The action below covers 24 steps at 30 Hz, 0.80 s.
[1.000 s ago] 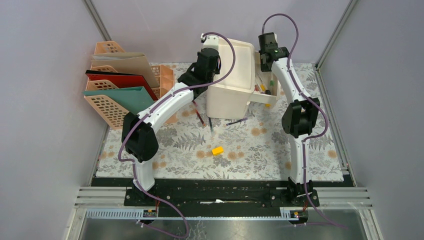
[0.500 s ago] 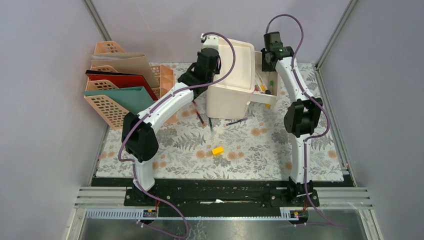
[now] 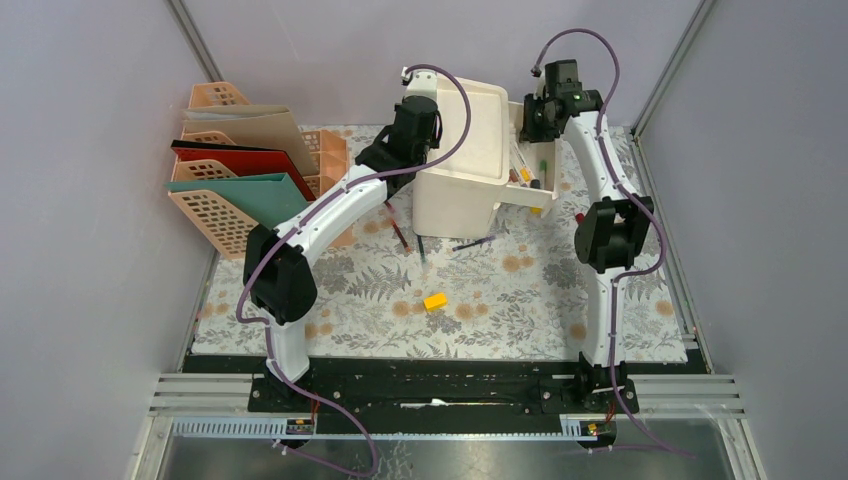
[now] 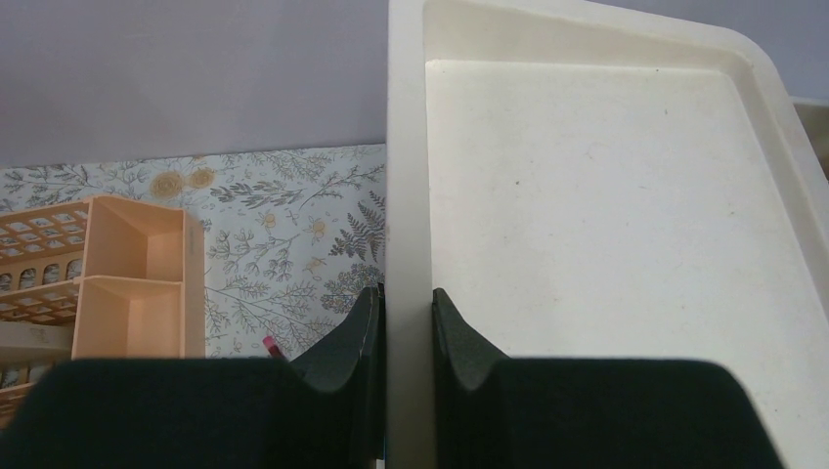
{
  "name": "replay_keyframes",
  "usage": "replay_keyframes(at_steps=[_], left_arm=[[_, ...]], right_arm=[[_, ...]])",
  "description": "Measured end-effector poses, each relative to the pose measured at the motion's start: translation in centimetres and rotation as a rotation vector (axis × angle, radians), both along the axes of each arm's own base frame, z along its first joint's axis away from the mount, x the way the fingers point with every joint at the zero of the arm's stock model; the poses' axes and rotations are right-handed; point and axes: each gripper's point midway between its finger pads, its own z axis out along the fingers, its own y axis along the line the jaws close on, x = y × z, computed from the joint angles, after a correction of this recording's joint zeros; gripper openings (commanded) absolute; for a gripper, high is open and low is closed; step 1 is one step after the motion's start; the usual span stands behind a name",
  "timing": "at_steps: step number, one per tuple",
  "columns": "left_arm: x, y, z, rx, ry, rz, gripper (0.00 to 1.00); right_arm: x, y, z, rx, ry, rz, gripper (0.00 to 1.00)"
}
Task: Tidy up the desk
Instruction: Pick up the stationery from the drawer.
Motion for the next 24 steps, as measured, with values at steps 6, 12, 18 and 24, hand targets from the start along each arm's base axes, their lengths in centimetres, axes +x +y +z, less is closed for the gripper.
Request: replay_keyframes(at_steps=[6, 12, 18, 24], left_arm=[[0.0, 0.0, 0.0, 0.001, 0.0, 0.0, 0.0], [0.0, 0.0, 0.0, 0.001, -0.001, 0.0, 0.0], [0.1, 0.0, 0.0, 0.005, -0.002, -0.001, 0.0], [0.2, 0.0, 0.0, 0.008, -0.002, -0.001, 0.0]], right_arm=[[-0.5, 0.5, 0.1, 0.085, 0.021, 0.062, 0.05], [-1.0, 0.8, 0.6, 0.157, 0.035, 0.104, 0.01], [-1.6, 0.7, 3.0, 0.219, 0.003, 0.144, 0.0], [-2.7, 0.0, 7.1, 0.278, -0.066, 0.195, 0.0]])
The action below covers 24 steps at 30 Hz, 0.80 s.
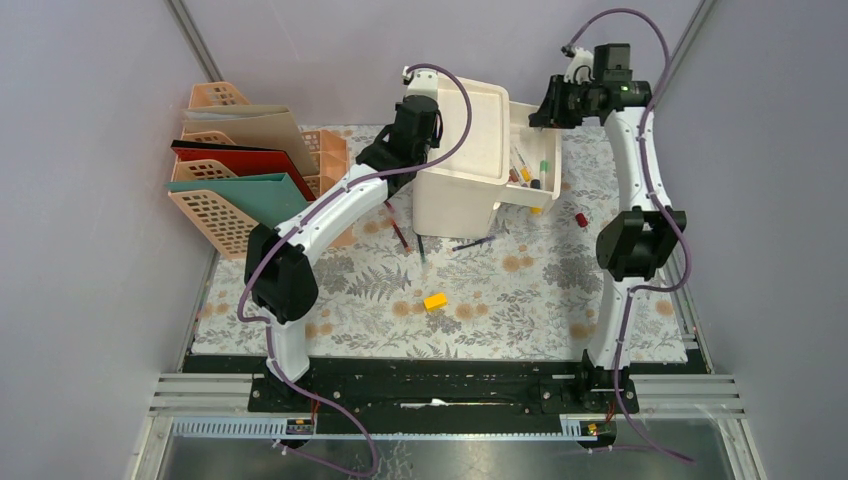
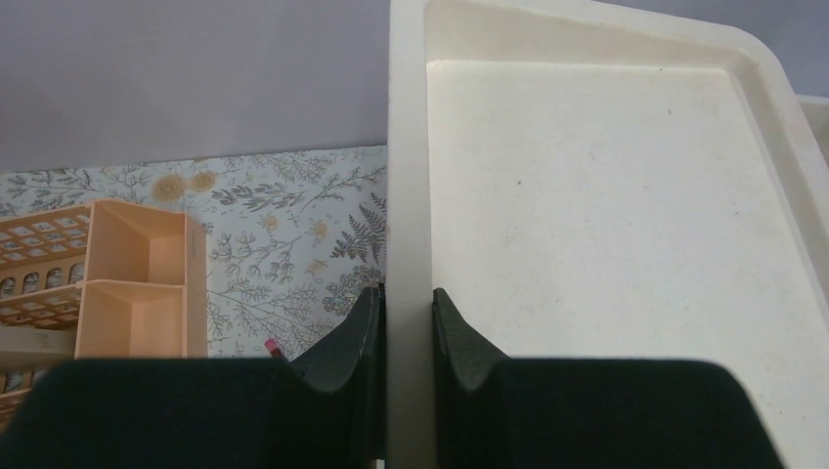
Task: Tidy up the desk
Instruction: Pick up the stationery from the drawer.
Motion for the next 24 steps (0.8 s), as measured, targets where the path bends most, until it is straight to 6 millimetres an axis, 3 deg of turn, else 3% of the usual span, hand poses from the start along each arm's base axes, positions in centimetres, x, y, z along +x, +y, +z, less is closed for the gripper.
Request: replay_keyframes(at_steps=[8, 13, 17, 24], left_arm=[[0.1, 0.1, 0.0, 0.002, 0.001, 0.001, 0.0], [0.2, 0.3, 0.0, 0.002, 0.001, 0.005, 0.0], [0.2, 0.3, 0.0, 0.002, 0.001, 0.005, 0.0], [0.2, 0.3, 0.0, 0.002, 0.001, 0.005, 0.0]], right_arm=[[-3.1, -4.1, 4.1, 0.087, -0.062, 0.037, 0.0], [-4.9, -7.6, 3.5, 0.095, -0.05, -0.017, 0.0], [-6.8, -9.7, -0.5, 0.057, 0.004, -0.066, 0.0], [-10.9, -11.2, -12.1, -0.054, 0.212, -0.115, 0.0]])
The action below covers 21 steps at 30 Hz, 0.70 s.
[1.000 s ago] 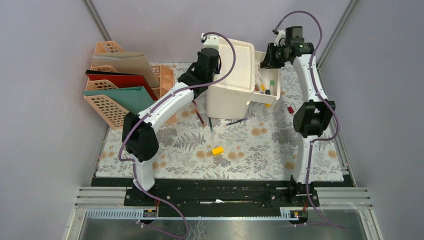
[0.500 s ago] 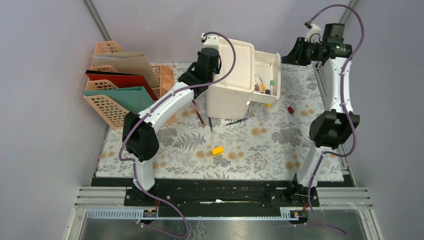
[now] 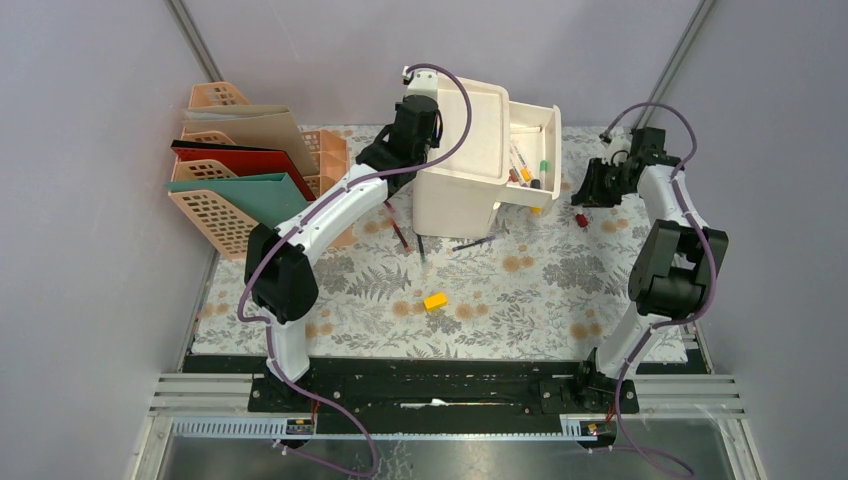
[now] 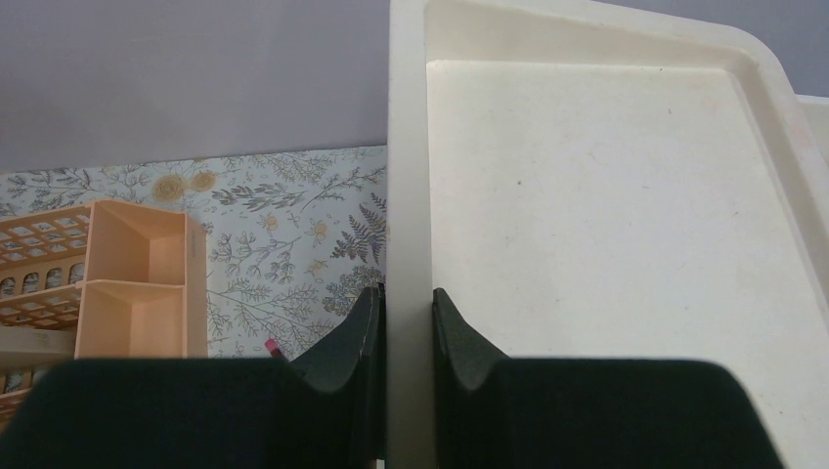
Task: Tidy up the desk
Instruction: Pick up the stationery from the drawer, then place the stationery at the center of the board.
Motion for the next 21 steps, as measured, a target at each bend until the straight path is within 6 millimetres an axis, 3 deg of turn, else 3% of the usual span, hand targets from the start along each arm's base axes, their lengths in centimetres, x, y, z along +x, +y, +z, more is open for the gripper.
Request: replay_keyframes(at_steps=[3, 8, 14, 21], left_arm=[[0.0, 0.0, 0.0, 0.0, 0.0, 0.0, 0.0], [0.0, 0.0, 0.0, 0.0, 0.0, 0.0, 0.0], [0.0, 0.0, 0.0, 0.0, 0.0, 0.0, 0.0], [0.0, 0.0, 0.0, -0.001, 0.0, 0.0, 0.0]], right_arm=[[-0.6, -0.8, -2.3, -0.042, 0.042, -0.027, 0.0], [0.3, -2.1, -4.8, -0.125, 0.053, -0.06, 0.05], [0.0, -1.8, -7.8, -0.177, 0.11, -0.047, 0.14], [-0.4, -0.7, -9.3, -0.18, 0.149, -0.016, 0.47]])
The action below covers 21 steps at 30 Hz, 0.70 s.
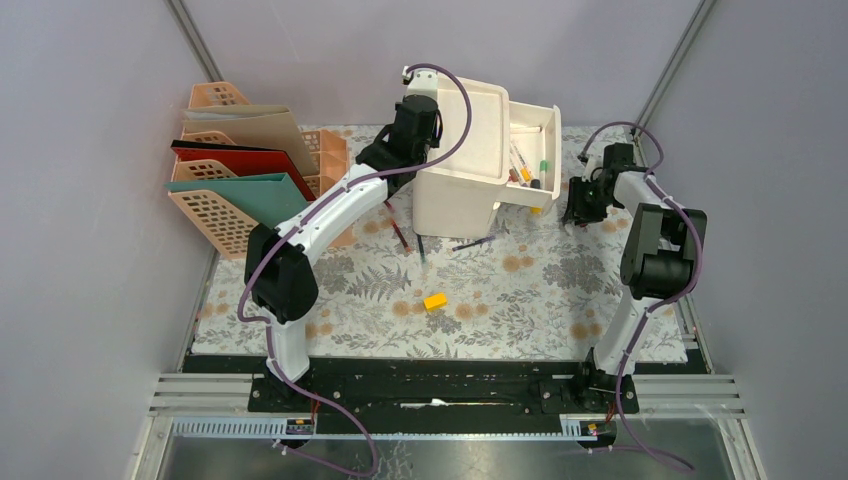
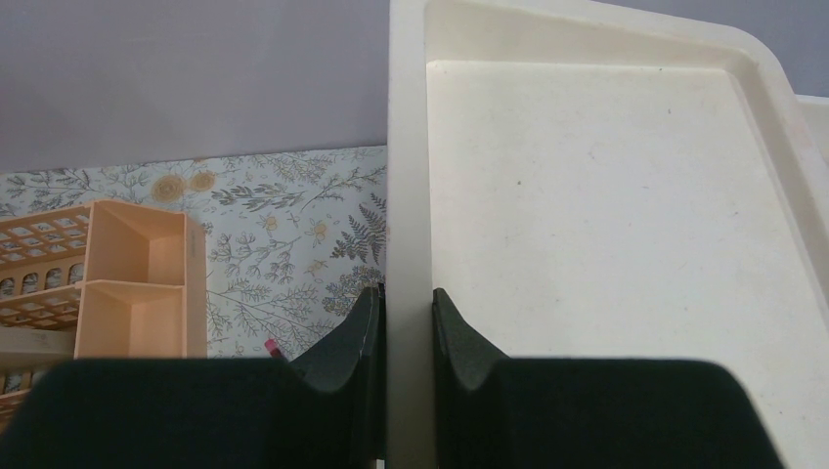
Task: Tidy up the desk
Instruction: Place the stationery at the center of the board.
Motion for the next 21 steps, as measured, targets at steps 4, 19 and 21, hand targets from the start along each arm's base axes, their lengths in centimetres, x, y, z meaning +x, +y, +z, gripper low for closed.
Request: replay_keyframes(at_steps=[4, 19, 21], left_arm=[[0.0, 0.0, 0.0, -0.001, 0.001, -0.001, 0.0], [0.3, -0.4, 0.1, 0.008, -0.021, -0.035, 0.0], [0.3, -0.6, 0.2, 0.014, -0.036, -0.052, 0.0]], right_arm=[[0.0, 0.1, 0.0, -0.001, -0.001, 0.01, 0.57], [4.1, -2.0, 11.9, -0.089, -0.246, 0.152, 0.55], [5.9, -2.1, 16.6, -0.098, -0.365, 0.179, 0.55]])
